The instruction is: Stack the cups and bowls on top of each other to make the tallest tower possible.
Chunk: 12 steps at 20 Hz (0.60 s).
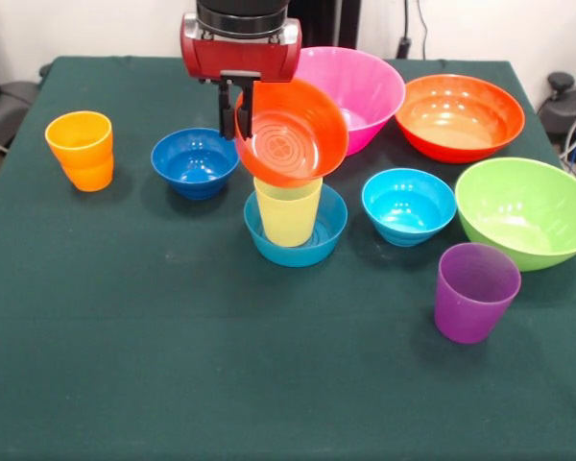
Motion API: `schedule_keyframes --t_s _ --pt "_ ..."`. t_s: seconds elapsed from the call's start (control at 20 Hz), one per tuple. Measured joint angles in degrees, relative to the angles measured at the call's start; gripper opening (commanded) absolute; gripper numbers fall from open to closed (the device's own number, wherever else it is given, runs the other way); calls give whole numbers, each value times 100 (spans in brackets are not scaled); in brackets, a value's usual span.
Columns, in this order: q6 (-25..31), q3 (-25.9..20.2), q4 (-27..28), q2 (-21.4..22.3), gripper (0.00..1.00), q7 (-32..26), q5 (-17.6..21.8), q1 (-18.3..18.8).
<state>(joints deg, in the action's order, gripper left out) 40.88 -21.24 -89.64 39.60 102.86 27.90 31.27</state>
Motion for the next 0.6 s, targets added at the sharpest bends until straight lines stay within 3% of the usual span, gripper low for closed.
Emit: schedule_keyframes --t_s 0.6 --pt "0 37 0 0 0 0 0 -43"
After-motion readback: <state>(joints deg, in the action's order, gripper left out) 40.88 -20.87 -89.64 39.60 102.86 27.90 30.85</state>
